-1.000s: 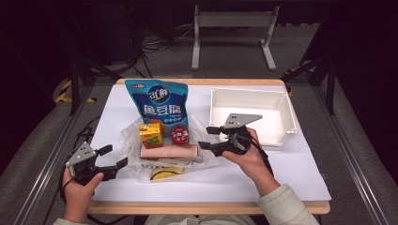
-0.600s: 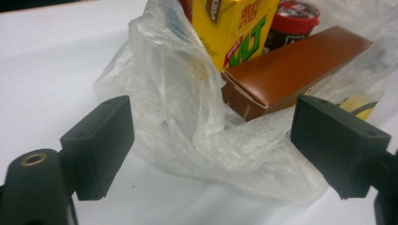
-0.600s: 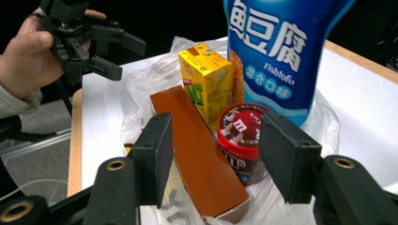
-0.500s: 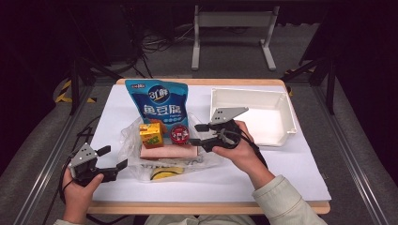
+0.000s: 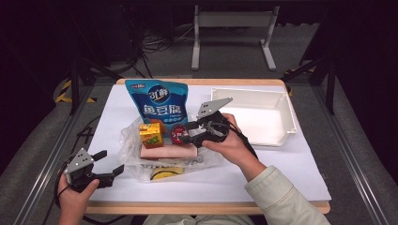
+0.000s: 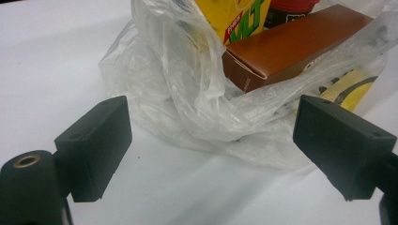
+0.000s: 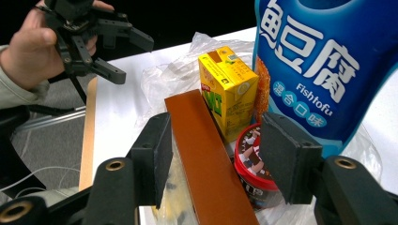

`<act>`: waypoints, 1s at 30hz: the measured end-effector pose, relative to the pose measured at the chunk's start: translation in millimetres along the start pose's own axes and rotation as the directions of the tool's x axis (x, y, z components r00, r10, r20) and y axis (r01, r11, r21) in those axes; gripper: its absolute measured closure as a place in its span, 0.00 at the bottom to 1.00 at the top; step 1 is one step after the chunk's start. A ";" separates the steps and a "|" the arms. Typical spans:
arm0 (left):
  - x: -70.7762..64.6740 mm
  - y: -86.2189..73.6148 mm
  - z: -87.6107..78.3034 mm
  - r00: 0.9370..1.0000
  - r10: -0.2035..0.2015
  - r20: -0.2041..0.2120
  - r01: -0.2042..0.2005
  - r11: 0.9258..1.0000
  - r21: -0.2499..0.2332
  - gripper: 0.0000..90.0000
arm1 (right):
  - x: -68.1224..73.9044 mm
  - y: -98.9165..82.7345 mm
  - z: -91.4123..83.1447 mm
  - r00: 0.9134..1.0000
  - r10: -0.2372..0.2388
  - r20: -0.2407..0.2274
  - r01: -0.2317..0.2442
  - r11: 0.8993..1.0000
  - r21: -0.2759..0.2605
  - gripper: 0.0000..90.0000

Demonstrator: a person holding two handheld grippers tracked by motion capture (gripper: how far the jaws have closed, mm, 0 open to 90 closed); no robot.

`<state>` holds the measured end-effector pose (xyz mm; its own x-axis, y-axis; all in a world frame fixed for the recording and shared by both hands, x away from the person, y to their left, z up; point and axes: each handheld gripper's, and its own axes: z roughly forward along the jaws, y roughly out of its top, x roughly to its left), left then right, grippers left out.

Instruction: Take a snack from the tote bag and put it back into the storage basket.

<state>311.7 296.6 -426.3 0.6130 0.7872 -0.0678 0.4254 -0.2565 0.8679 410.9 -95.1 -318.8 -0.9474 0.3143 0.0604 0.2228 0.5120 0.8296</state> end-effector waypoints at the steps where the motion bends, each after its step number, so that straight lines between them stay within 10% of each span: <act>1: -0.2 -0.1 -0.7 1.000 -0.002 0.000 0.002 1.000 0.006 0.14 | -0.6 1.4 1.3 1.000 -0.005 -0.004 0.005 1.000 0.005 0.50; 13: -8.4 5.3 -2.3 0.999 0.027 0.029 -0.026 0.999 -0.019 0.16 | -3.7 12.4 25.6 0.997 -0.046 -0.055 0.051 0.993 0.105 0.50; 30: -1.9 0.6 14.7 0.999 0.022 0.044 -0.025 0.997 0.068 0.17 | -4.6 18.1 53.9 0.995 -0.068 -0.077 0.081 0.979 0.186 0.46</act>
<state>320.6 286.7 -432.9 0.6511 0.7557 -0.0701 0.4542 -0.3140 0.8337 431.7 -44.2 -333.9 -0.9752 0.2166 0.0462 0.1839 0.6758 0.7137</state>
